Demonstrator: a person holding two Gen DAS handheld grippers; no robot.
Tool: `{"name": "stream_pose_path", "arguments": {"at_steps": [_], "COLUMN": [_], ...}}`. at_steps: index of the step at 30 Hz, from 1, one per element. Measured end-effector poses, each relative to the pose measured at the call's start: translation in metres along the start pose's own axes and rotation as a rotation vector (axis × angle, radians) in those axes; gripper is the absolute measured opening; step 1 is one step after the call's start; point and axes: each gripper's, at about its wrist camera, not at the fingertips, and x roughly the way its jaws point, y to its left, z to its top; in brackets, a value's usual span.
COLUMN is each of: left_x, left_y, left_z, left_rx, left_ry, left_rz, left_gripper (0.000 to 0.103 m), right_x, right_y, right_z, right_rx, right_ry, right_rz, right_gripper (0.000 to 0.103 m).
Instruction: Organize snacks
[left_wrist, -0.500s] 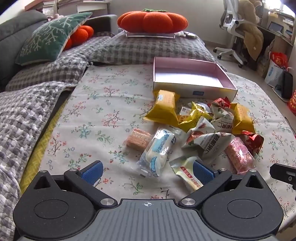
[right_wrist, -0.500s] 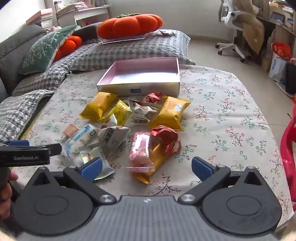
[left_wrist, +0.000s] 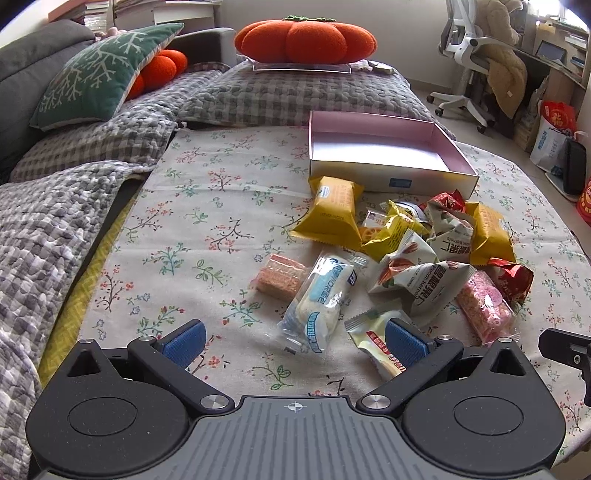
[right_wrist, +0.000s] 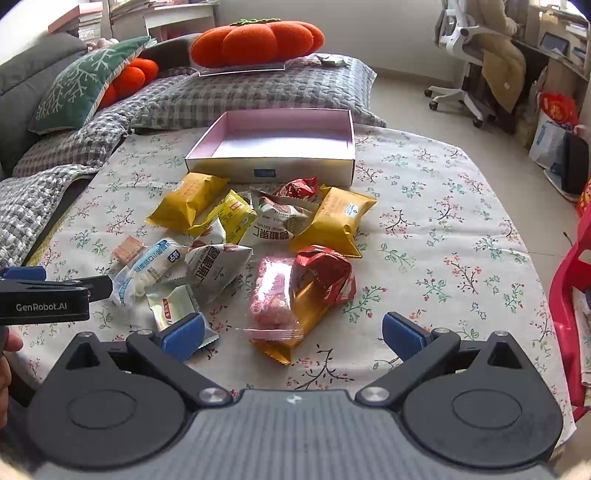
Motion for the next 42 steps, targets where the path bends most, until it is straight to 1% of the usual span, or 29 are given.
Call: {"name": "stream_pose_path", "arguments": {"at_steps": [11,17,19,23,24,26,28,29,32,37,42], "left_x": [0.002,0.008,0.01,0.021,0.023,0.027,0.033,0.036,0.045,0.059,0.073], "left_y": [0.003,0.001,0.002,0.003,0.003,0.003,0.002,0.002,-0.003,-0.003,-0.005], "left_z": [0.001,0.008,0.013,0.028,0.031,0.035,0.04,0.042,0.046,0.042,0.046], "left_rx": [0.001,0.007,-0.002,-0.001,0.003,0.002,-0.005,-0.004,0.019,0.036,0.076], "left_ry": [0.003,0.048,0.048,0.062,0.066,0.044,0.062,0.072,0.1,0.15,0.157], "left_rz": [-0.005,-0.003,-0.001,-0.008,-0.006,-0.016,-0.036,-0.041,-0.037,-0.025,0.009], "left_gripper": [0.103,0.103,0.103,0.103,0.103,0.103,0.103,0.103,0.103,0.103,0.101], "right_x": [0.0,0.002,0.005,0.016,0.017,0.021,0.023,0.024,0.029,0.038,0.052], "right_y": [0.005,0.005,0.005,-0.003,-0.005,-0.012,-0.018,-0.02,-0.025,-0.037,-0.043], "right_z": [0.002,0.006,0.01,0.021,0.024,0.032,0.04,0.044,0.052,0.058,0.06], "right_rx": [-0.029,-0.026,-0.02,0.035,0.052,0.092,0.125,0.138,0.161,0.203,0.22], "right_ry": [-0.005,-0.005,0.004,0.047,0.049,0.057,0.059,0.058,0.066,0.082,0.124], "right_rz": [-0.024,-0.016,-0.018,0.032,0.048,0.081,0.107,0.115,0.136,0.142,0.145], "right_gripper": [0.103,0.103,0.103,0.103,0.103,0.102,0.102,0.101,0.093,0.081,0.076]}}
